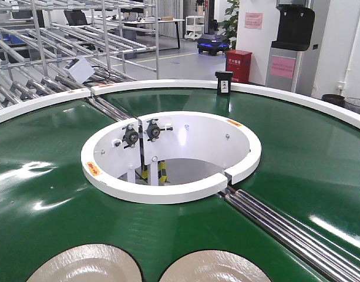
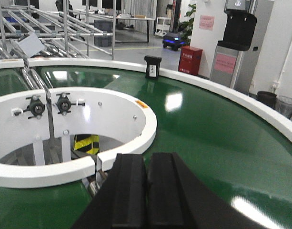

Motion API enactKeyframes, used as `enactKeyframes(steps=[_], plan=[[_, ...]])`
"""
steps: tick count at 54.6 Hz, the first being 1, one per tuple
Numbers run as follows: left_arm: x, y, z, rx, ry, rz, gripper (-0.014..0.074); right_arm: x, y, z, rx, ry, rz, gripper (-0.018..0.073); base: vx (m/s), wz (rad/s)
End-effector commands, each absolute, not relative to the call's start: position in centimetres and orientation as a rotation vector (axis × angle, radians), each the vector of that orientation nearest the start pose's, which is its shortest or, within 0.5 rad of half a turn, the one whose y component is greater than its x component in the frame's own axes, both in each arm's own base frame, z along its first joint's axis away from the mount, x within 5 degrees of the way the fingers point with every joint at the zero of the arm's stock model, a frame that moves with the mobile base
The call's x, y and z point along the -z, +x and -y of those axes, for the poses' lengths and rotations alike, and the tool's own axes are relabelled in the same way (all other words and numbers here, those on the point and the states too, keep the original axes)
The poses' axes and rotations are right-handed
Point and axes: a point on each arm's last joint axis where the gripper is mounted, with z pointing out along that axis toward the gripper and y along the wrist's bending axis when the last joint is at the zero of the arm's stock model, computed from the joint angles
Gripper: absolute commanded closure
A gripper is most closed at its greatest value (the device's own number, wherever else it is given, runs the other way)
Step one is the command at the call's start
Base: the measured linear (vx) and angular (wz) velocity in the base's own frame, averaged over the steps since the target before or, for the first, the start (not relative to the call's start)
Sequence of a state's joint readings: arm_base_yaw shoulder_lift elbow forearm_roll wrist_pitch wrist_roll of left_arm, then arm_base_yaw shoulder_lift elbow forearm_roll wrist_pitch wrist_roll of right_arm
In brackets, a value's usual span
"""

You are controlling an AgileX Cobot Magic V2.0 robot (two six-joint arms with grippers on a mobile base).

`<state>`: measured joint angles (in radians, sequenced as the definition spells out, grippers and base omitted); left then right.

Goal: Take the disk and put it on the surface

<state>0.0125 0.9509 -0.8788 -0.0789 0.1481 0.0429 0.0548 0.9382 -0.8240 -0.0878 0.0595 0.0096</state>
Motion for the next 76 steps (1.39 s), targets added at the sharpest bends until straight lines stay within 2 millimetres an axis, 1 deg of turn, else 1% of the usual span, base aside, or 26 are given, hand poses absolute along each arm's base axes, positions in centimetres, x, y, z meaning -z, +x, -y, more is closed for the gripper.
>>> enactKeyframes(steps=[1, 3, 7, 10, 14, 17, 22, 27, 31, 34, 37, 40, 42, 45, 49, 52, 54, 57, 61, 63, 66, 70, 73, 76], plan=[[-41.0, 20.4, -0.1, 0.039, -0.041, -1.577, 0.0280, -40.0, 20.1, -1.1, 0.022, -0.107, -1.563, 0.0291, 0.00, 0.00], [-41.0, 20.4, -0.1, 0.039, -0.041, -1.579, 0.0229, -39.9, 20.1, -1.1, 0.018, -0.102, -1.575, 0.0231, 0.00, 0.00], [-41.0, 20.4, -0.1, 0.039, -0.041, -1.579, 0.0121, -39.7, 20.1, -1.1, 0.018, -0.102, -1.592, 0.0074, 0.00, 0.00], [-41.0, 20.4, -0.1, 0.039, -0.041, -1.579, 0.0049, -39.8, 20.1, -1.1, 0.018, -0.102, -1.590, -0.0011, 0.00, 0.00], [-41.0, 20.4, -0.1, 0.038, -0.041, -1.578, -0.0008, -39.8, 20.1, -1.1, 0.018, -0.102, -1.582, -0.0128, 0.00, 0.00], [-41.0, 20.4, -0.1, 0.038, -0.041, -1.577, -0.0025, -39.9, 20.1, -1.1, 0.018, -0.102, -1.579, -0.0170, 0.00, 0.00], [-41.0, 20.4, -0.1, 0.051, -0.051, -1.577, -0.0023, -40.0, 20.2, -1.1, -0.005, -0.083, -1.565, -0.0167, 0.00, 0.00], [-40.4, 20.4, 0.1, 0.147, -0.127, -1.641, -0.0001, -39.7, 20.2, -1.2, -0.108, 0.019, -1.603, -0.0150, 0.00, 0.00], [-39.1, 20.5, 0.5, 0.230, -0.170, -1.775, 0.0029, -38.9, 20.1, -1.3, -0.189, 0.092, -1.688, -0.0119, 0.00, 0.00], [-38.1, 20.8, 1.2, 0.284, -0.147, -1.870, 0.0058, -38.0, 20.4, -1.6, -0.253, 0.129, -1.781, -0.0092, 0.00, 0.00], [-37.1, 21.4, 2.1, 0.349, -0.086, -1.953, 0.0084, -37.1, 20.9, -2.5, -0.311, 0.106, -1.883, -0.0055, 0.00, 0.00], [-35.9, 22.1, 3.3, 0.472, -0.037, -2.030, 0.0105, -36.3, 21.6, -3.8, -0.386, 0.035, -1.994, -0.0012, 0.00, 0.00], [-35.2, 22.7, 4.3, 0.596, 0.012, -2.073, 0.0120, -35.7, 22.2, -5.1, -0.470, -0.025, -2.057, 0.0014, 0.00, 0.00], [-34.3, 23.4, 5.8, 0.788, 0.104, -2.107, 0.0134, -34.7, 23.1, -6.9, -0.630, -0.116, -2.152, 0.0041, 0.00, 0.00], [-33.3, 24.6, 7.3, 1.055, 0.145, -2.095, 0.0136, -33.4, 24.4, -9.1, -0.922, -0.257, -2.245, 0.0059, 0.00, 0.00], [-32.5, 25.3, 7.7, 1.152, 0.145, -2.098, 0.0136, -32.7, 25.2, -10.2, -1.091, -0.311, -2.254, 0.0059, 0.00, 0.00], [-31.9, 25.9, 7.5, 1.159, 0.122, -2.116, 0.0136, -32.0, 25.8, -10.5, -1.141, -0.320, -2.279, 0.0060, 0.00, 0.00], [-31.0, 26.6, 6.7, 1.116, 0.095, -2.153, 0.0136, -31.1, 26.5, -10.6, -1.146, -0.315, -2.320, 0.0060, 0.00, 0.00], [-29.6, 27.4, 4.5, 0.993, 0.052, -2.222, 0.0136, -30.1, 27.2, -9.9, -1.120, -0.294, -2.368, 0.0060, 0.00, 0.00], [-29.0, 27.5, 3.3, 0.930, 0.022, -2.271, 0.0136, -29.8, 27.4, -9.3, -1.120, -0.273, -2.387, 0.0060, 0.00, 0.00], [-27.9, 27.9, 1.0, 0.825, -0.041, -2.333, 0.0136, -29.8, 27.5, -8.2, -1.126, -0.233, -2.395, 0.0060, 0.00, 0.00], [-26.7, 28.3, -1.3, 0.762, -0.141, -2.375, 0.0136, -30.0, 27.8, -6.4, -1.125, -0.161, -2.387, 0.0060, 0.00, 0.00], [-25.8, 28.7, -2.4, 0.749, -0.180, -2.390, 0.0136, -30.1, 28.1, -5.3, -1.124, -0.102, -2.369, 0.0060, 0.00, 0.00], [-24.9, 29.1, -3.0, 0.731, -0.171, -2.406, 0.0136, -30.2, 28.3, -4.6, -1.132, -0.052, -2.346, 0.0060, 0.00, 0.00]])
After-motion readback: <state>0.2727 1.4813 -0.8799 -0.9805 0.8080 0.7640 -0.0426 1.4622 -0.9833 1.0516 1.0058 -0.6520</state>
